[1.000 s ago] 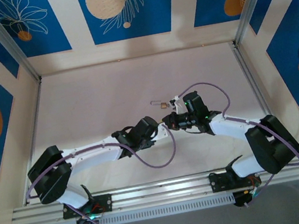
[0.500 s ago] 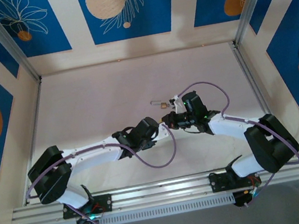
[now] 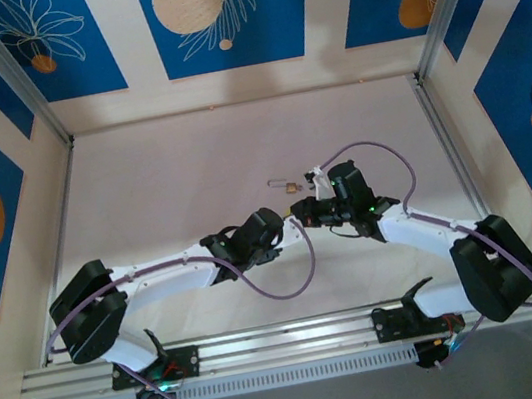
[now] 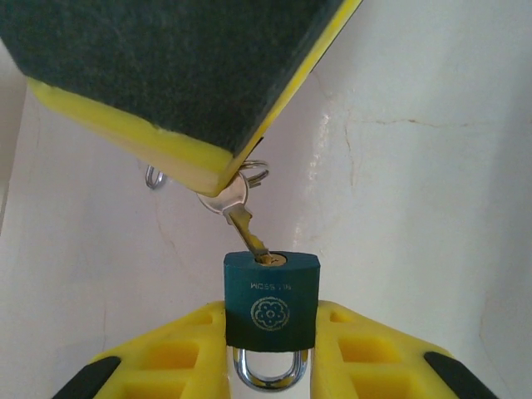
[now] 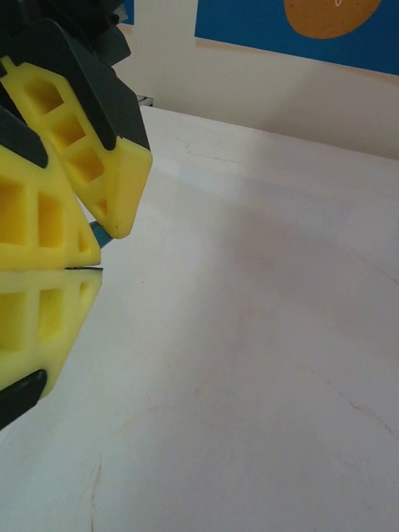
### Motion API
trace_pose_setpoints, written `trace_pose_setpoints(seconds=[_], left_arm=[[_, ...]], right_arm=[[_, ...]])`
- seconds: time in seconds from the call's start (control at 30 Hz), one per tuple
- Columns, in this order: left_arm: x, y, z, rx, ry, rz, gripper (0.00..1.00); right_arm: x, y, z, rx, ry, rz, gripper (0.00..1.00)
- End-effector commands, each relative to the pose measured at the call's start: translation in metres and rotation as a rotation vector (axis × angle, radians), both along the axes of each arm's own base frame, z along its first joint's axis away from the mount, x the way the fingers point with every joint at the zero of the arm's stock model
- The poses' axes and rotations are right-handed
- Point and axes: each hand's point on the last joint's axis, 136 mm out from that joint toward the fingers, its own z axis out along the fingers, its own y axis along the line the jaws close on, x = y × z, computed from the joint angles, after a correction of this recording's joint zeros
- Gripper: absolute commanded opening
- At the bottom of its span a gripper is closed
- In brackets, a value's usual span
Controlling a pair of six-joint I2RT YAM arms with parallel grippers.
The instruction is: Unlock with the key
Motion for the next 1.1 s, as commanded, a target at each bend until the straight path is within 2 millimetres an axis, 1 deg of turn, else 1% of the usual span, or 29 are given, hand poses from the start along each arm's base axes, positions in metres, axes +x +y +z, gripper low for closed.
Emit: trace_pose_setpoints(seconds=[0.0, 0.3, 0.67, 0.77, 0.97, 1.07], left_arm=[[0.005, -0.027, 0.055, -0.211, -0.098, -0.016, 0.23], [0.008, -0.022, 0.062, -0.272, -0.079, 0.007, 0.23], [0.016, -0.019, 0.072, -0.363, -0.038, 0.042, 0.23], [0.016, -0.021, 0.073, -0.381, -0.026, 0.042, 0.23], [0.009, -0.033, 0.072, -0.391, 0.023, -0.012, 0.23], [0.007, -0.035, 0.074, -0.397, 0.026, -0.03, 0.23]], right_arm=[[-0.018, 0.0, -0.011, -0.053, 0.019, 0.051, 0.0], [-0.017, -0.009, -0.011, -0.072, -0.006, 0.027, 0.0], [-0.019, -0.013, 0.0, -0.033, -0.051, 0.016, 0.0], [-0.021, -0.011, 0.003, -0.021, -0.061, 0.03, 0.0], [-0.018, -0.006, 0.003, 0.003, -0.06, 0.044, 0.0], [-0.017, -0.002, 0.006, 0.015, -0.063, 0.061, 0.0]])
